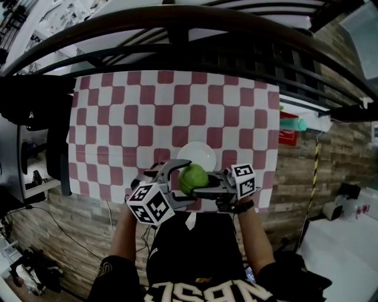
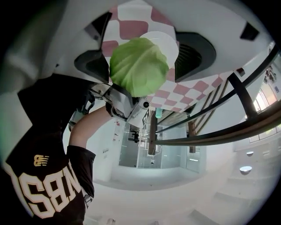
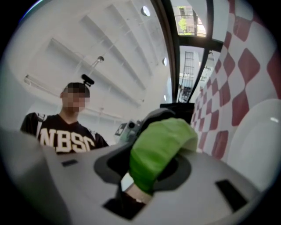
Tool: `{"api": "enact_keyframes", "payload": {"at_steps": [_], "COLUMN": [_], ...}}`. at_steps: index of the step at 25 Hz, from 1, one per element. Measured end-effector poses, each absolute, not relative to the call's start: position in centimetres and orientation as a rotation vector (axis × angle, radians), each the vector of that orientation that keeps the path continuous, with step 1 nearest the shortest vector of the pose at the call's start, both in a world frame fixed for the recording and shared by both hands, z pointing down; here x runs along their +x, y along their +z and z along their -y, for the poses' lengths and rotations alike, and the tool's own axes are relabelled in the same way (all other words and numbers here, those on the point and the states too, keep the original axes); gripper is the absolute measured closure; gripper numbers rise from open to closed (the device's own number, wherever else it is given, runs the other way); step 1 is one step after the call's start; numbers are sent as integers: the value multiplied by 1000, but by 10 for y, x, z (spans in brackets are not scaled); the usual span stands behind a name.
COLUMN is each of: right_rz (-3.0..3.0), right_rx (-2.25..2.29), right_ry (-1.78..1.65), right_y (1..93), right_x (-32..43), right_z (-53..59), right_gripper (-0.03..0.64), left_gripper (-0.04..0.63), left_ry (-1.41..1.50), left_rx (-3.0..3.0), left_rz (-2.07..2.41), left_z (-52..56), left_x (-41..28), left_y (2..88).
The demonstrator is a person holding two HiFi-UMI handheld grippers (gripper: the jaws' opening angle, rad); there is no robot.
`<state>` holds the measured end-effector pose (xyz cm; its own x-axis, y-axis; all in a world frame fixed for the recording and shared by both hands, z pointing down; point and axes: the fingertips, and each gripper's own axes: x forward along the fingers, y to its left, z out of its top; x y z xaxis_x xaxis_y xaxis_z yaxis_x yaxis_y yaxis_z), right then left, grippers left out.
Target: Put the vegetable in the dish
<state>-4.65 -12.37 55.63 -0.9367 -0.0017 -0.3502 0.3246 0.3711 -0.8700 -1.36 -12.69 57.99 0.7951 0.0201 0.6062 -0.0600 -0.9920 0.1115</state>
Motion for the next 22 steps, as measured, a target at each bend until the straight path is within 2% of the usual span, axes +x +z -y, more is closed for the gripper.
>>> {"api": "enact_keyframes", "payload": {"at_steps": [8, 10, 16, 22], "right_rz": [-2394, -2382, -2367, -2508], "right_rx": [309, 290, 233, 87], "right_ry": [-1601, -1586, -1659, -1700], "right_y": [566, 567, 587, 614], "right_x": [-49, -45, -40, -24], "right_z": [115, 115, 116, 118], "right_gripper": [471, 471, 469, 422], "left_gripper": [115, 137, 149, 152], "left_ry": [1044, 1051, 1160, 1252], "left_rx": [2842, 2888, 2852, 2822], "left_rz": [-71, -73, -98, -102], "left_z": [115, 113, 109, 111], "left_x": [-2, 1, -2, -6], "left_y": [597, 595, 616, 637]}}
